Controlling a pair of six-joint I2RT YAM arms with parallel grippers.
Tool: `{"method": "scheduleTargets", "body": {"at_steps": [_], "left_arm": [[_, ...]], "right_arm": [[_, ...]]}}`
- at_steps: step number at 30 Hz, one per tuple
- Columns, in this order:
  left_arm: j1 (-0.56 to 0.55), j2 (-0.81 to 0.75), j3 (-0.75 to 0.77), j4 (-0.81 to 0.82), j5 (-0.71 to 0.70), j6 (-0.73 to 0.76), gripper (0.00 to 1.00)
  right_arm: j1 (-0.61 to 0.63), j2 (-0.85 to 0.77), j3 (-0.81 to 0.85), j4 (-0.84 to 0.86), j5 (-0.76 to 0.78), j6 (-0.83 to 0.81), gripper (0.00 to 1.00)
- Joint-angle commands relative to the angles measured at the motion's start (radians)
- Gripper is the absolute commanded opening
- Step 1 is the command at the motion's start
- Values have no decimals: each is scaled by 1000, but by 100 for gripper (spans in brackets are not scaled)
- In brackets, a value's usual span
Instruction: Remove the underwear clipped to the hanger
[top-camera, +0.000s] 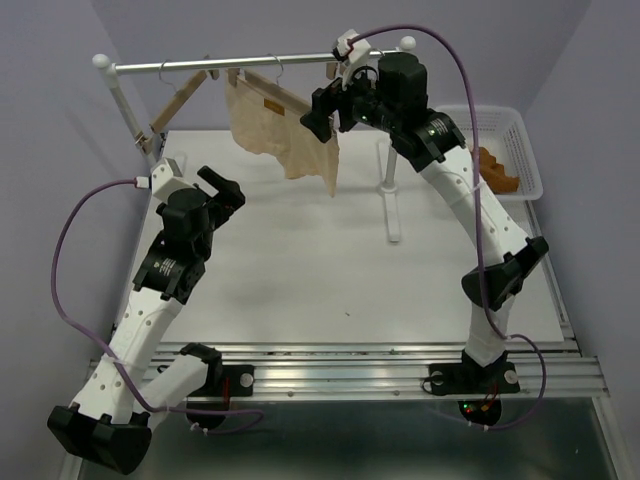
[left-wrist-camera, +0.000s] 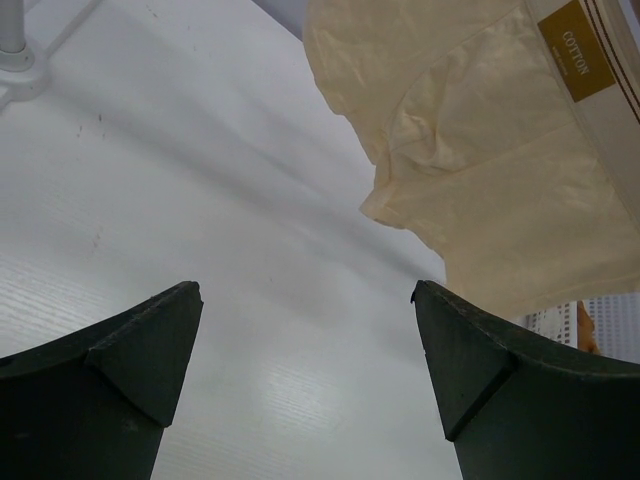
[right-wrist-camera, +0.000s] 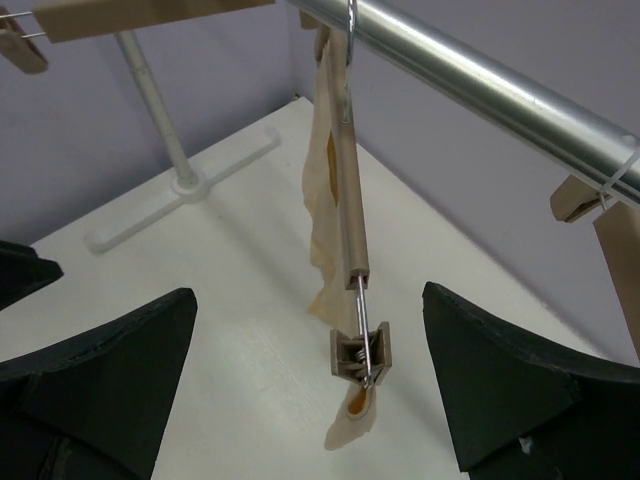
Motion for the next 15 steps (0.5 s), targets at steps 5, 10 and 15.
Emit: {"method": "scheduleTargets", "body": {"at_steps": [5, 10, 15], "left_arm": [[0, -12, 1, -10, -33, 21, 99], [0, -15, 0, -10, -30, 23, 99], [0, -6, -4, -13, -34, 29, 99]], "right_arm": [[34, 110, 61, 219, 175, -78, 100], [44, 209, 145, 253, 199, -136, 100], [64, 245, 150, 316, 193, -181, 98]]}}
